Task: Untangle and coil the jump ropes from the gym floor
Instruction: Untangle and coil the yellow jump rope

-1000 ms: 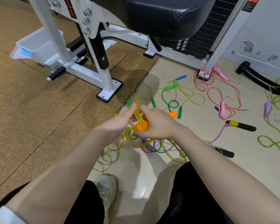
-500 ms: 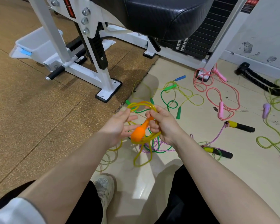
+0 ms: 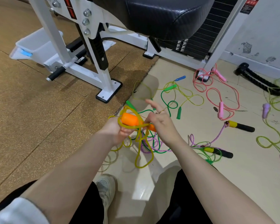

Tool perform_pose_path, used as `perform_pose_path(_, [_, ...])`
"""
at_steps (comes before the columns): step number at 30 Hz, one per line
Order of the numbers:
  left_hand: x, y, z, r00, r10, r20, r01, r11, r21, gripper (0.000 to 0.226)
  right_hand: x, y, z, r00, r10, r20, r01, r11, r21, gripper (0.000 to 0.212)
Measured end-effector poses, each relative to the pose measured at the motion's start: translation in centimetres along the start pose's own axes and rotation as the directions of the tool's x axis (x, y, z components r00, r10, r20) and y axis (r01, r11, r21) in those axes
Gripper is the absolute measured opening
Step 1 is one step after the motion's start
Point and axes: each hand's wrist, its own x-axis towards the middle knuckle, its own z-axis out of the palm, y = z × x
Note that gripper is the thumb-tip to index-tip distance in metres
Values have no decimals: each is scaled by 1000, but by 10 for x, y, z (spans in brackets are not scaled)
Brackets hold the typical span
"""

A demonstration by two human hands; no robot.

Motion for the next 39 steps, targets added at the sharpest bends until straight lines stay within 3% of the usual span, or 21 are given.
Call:
perform_pose_path(2, [3,4,-5,1000,20,-18,-20,1000,-15,46,-6,1,2,985,-127,121,157,945,-287,29])
perform_pose_path(4, [3,5,-7,998,64,-26,-64,998,-9,46,-7,5,7,948,-259,185,318,778,-541,36])
perform_pose_path(5, [1,5,-5,996,82,-27,-81,997,6,38,-5,4,10,931,-327,163,358,721,-594,30])
perform_pose_path(6, [0,7,-4,996,84,-24,-83,996,35,29,-3,3,12,929,-360,82,338,740,-582,20])
perform_pose_path(7, [0,10,-4,997,67,-29,-65,995,70,20,1,-3,13,954,-292,-67,232,861,-452,13])
perform_pose_path(8, [1,14,-6,998,44,-54,-38,993,115,17,6,-12,9,965,-97,-244,54,983,-177,16])
perform_pose_path(9, [3,17,-9,995,36,-97,-21,988,154,17,12,-19,3,930,169,-326,-111,976,188,26])
perform_pose_path(10, [8,20,-14,987,50,-149,-26,986,163,16,19,-21,-6,860,393,-326,-205,850,485,36])
perform_pose_path(12, [14,22,-24,974,73,-215,-57,995,80,13,27,-13,-30,716,661,-224,-302,583,754,45])
perform_pose_path(15, [23,18,-34,954,78,-289,-121,984,-134,15,21,11,-61,609,786,-102,-330,369,869,46])
perform_pose_path(17, [28,20,-43,923,96,-373,-207,940,-270,33,9,28,-79,554,827,-96,-334,327,884,42])
perform_pose_path(20, [31,31,-68,820,136,-556,-324,911,-255,40,-13,47,-105,447,881,-152,-370,337,865,42])
perform_pose_path(22, [35,34,-78,846,153,-511,-343,889,-302,44,-24,58,-115,355,901,-250,-428,394,813,38])
perform_pose_path(24, [32,33,-69,913,191,-362,-322,882,-346,48,-29,67,-113,303,879,-368,-574,476,666,31])
perform_pose_path(28, [6,35,-24,950,289,-121,-311,917,-249,25,-18,72,-86,364,864,-347,-695,500,517,23])
perform_pose_path(30, [-11,40,-9,943,331,-29,-331,927,-175,29,-9,61,-68,427,820,-382,-805,537,252,19])
perform_pose_path(31, [-18,43,-4,944,329,27,-320,932,-169,30,-5,54,-61,497,758,-422,-813,577,78,37])
perform_pose_path(33, [-33,46,6,940,309,144,-286,945,-161,29,1,29,-42,768,547,-334,-599,798,-70,62])
perform_pose_path(34, [-40,46,10,932,299,205,-270,950,-155,29,2,14,-30,872,454,-181,-458,889,20,68])
perform_pose_path(36, [-51,45,14,913,257,316,-235,966,-105,31,5,-10,-6,951,281,132,-303,932,200,82])
perform_pose_path(39, [-54,46,6,900,124,419,-165,984,63,37,11,-22,10,961,196,194,-271,811,519,85])
